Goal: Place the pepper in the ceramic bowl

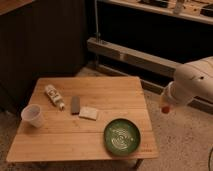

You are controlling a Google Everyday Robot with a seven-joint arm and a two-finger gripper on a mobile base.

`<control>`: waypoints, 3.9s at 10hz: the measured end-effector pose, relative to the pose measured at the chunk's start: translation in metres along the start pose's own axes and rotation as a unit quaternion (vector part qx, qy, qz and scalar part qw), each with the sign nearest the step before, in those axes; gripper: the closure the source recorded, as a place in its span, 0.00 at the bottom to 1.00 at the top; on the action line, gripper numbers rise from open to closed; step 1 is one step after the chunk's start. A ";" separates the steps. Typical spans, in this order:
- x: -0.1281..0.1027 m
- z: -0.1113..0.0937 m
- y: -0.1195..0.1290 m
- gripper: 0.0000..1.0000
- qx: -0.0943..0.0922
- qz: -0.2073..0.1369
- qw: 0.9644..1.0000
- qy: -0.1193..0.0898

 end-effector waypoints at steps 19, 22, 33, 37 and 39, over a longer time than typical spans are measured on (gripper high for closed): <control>-0.073 0.020 -0.077 0.98 -0.020 -0.079 0.996 -0.018; -0.093 0.026 -0.084 0.98 -0.032 -0.092 0.995 -0.022; -0.109 0.051 -0.086 0.79 -0.037 -0.090 0.995 -0.019; -0.106 0.070 -0.085 0.70 -0.031 -0.053 0.998 -0.011; -0.107 0.072 -0.081 0.51 -0.027 -0.046 0.999 -0.010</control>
